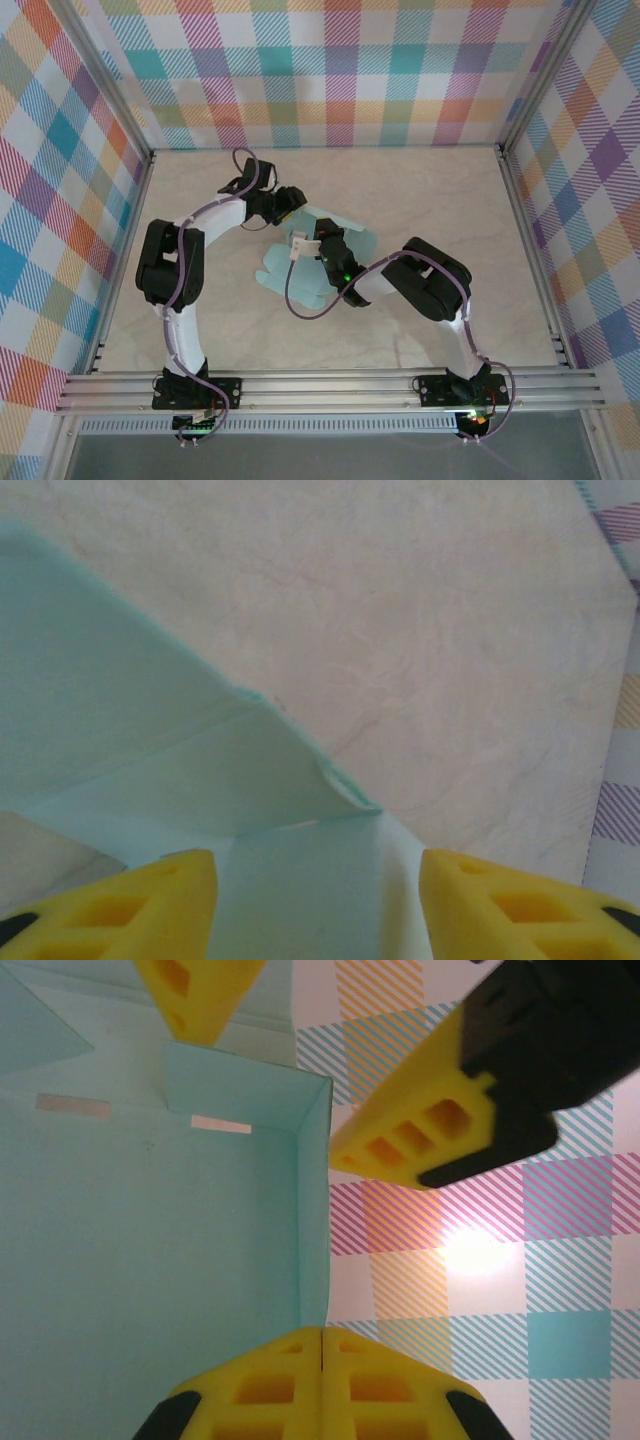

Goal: Fold the paper box

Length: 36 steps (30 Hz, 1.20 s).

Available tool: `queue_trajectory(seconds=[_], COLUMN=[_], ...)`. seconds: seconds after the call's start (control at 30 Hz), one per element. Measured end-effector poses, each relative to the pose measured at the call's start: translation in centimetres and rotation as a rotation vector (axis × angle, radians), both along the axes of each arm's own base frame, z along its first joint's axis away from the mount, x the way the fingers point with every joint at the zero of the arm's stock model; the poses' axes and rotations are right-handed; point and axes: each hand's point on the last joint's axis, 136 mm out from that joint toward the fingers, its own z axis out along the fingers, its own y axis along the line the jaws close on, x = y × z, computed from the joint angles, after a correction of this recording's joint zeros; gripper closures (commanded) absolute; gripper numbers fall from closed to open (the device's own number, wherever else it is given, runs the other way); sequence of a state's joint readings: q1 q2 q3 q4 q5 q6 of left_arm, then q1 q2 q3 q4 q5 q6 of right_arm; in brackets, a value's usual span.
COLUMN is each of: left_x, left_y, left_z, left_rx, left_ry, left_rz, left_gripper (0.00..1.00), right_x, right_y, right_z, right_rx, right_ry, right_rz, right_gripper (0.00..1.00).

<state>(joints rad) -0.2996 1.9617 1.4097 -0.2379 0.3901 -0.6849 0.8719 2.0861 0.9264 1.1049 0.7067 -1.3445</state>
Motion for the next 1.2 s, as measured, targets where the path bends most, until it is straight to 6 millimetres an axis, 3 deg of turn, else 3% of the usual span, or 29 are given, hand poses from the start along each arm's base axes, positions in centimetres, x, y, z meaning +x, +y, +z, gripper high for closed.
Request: queue_trajectory(seconds=[0.3,0.33,0.4,0.6,0.8,0.87,0.93,0.97,1.07,1.2], left_x=[-0.4,-0.6,-0.9,-1.3,-1.2,-1.1,-1.0,-1.0,-1.2,-1.2], left_y=[-0.1,-0.1,0.0,0.2,0.3,0.4,0.8,1.1,2.0,3.4], left_z=[-0.6,-0.7,-1.2,-1.8,-0.4,0.5,1.4,1.6,2.1,2.4], left_rx=[-0.003,0.0,0.004,0.013,0.012,0.02,0.043,0.057,0.112,0.168], left_ry=[0.012,0.016,0.026,0.036,0.002,-0.024,-0.054,-0.062,-0.081,-0.098], left_rz=[-0.013,-0.015,-0.018,-0.023,-0.024,-0.021,-0.02,-0.019,-0.014,-0.004], left_gripper=[0.6,0.61,0.62,0.34,0.26,0.2,0.16,0.14,0.1,0.07], right_x=[0.1,0.1,0.0,0.1,0.7,0.9,0.9,0.7,0.1,0.3], right_y=[0.1,0.1,0.1,0.1,0.1,0.1,0.1,0.0,0.0,0.4], right_z=[-0.4,-0.6,-1.0,-1.2,-0.4,-0.8,-1.7,-2.1,-2.0,0.7], right_rx=[0.011,0.006,-0.003,-0.004,0.009,0.009,0.02,0.028,0.099,0.278], right_ry=[0.025,0.03,0.045,0.055,0.042,0.075,0.165,0.218,0.412,0.684], right_rz=[-0.004,-0.002,0.0,-0.003,-0.016,-0.02,-0.009,-0.004,0.017,0.055], right_gripper=[0.87,0.87,1.0,1.0,1.0,0.78,0.33,0.25,0.13,0.07])
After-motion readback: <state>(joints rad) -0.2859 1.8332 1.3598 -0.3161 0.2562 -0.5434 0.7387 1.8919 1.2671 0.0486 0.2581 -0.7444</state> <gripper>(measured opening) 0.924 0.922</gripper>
